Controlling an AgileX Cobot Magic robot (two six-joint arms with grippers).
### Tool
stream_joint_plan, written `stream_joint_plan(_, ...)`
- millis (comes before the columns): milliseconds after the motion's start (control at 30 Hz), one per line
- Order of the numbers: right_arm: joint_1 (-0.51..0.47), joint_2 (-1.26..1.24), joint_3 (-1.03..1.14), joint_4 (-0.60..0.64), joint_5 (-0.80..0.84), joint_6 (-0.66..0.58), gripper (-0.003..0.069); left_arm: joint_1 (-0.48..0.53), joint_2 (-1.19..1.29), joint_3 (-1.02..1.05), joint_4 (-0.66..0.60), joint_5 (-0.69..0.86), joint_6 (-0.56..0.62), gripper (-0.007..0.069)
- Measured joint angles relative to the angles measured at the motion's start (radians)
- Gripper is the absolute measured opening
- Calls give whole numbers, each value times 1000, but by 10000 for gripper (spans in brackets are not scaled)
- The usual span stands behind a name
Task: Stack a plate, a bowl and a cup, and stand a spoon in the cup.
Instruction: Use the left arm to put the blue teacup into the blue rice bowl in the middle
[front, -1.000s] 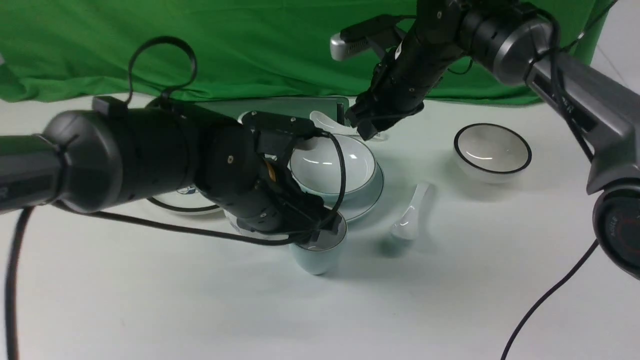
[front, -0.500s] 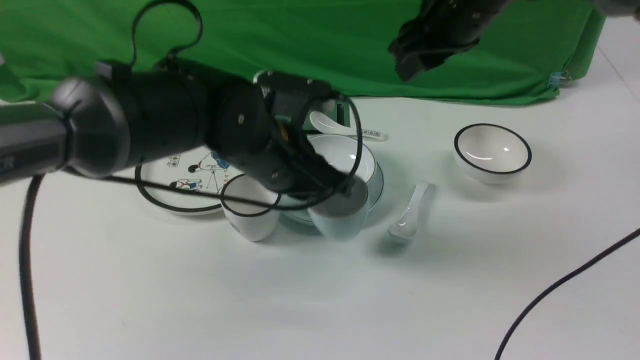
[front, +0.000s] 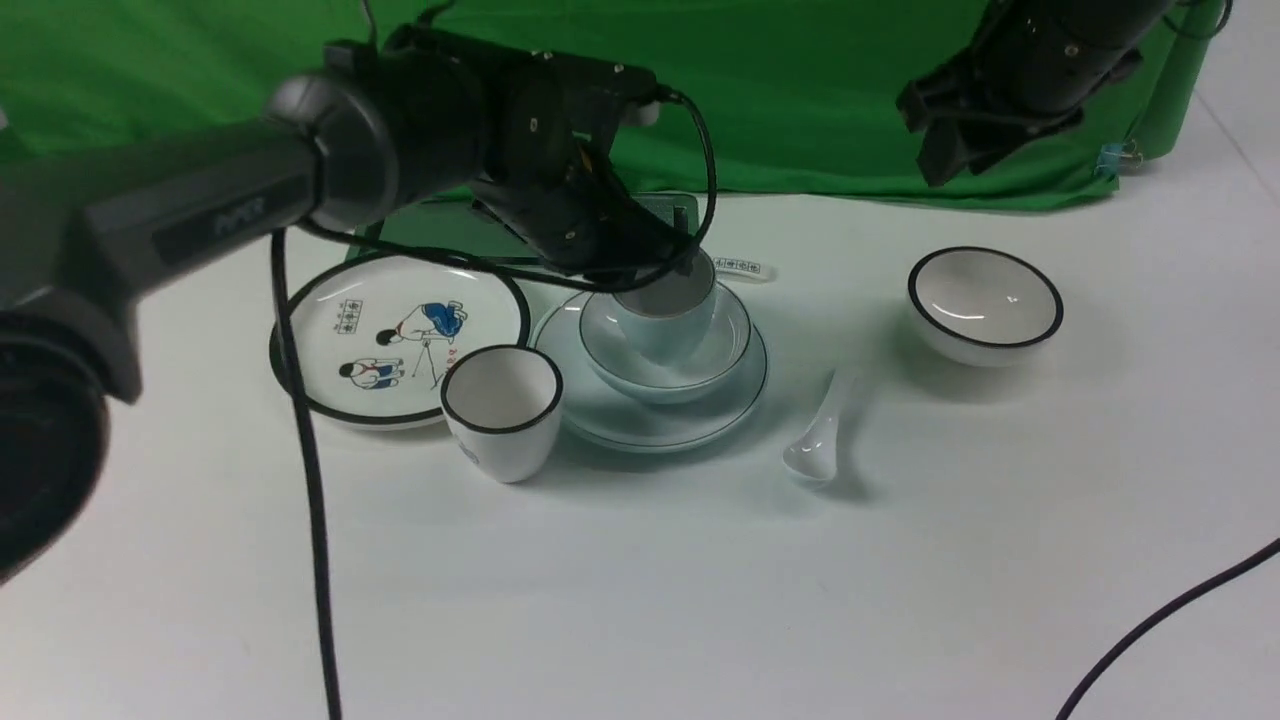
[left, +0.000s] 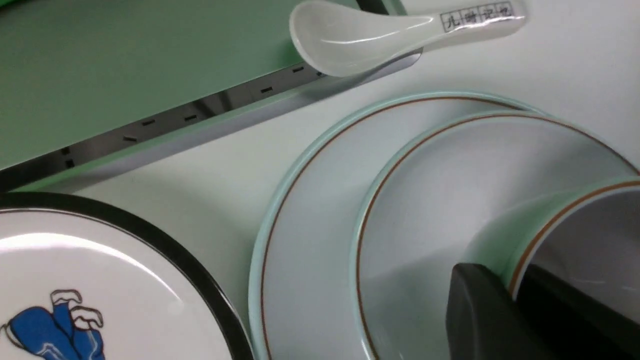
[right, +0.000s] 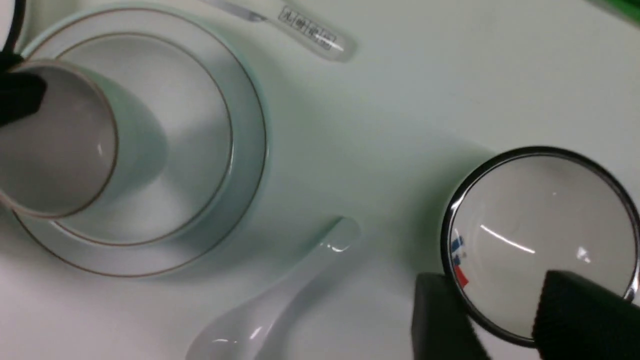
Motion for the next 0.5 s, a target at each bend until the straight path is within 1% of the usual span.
stream_joint_plan(100,7,1,29,7,-10,0,309,1,24,-7,0,3,1,20)
stream_joint_plan(133,11,1,36,9,-13,0,309,1,29,-10,-1,3,2,49)
stream_joint_plan(167,12,1,37,9,-13,0,309,1,29,-10,-1,3,3,49)
stream_joint_plan(233,22,1,48,15,-17,0,318,1,31,-13,-2,1,4,135)
stream_joint_plan(367,45,0,86,17,-43,1,382,3,10,-14,5,31,6,304)
stream_joint_plan(400,45,0,86,17,-45,1,386,3,7,-14,5,35,7,311)
stream_joint_plan(433,56,0,115,17,-55,1,418,3,-18,-14,11,61,7,365)
stream_joint_plan(500,70,0,172,17,-61,11,459,5,-70,-14,15,104,11,419)
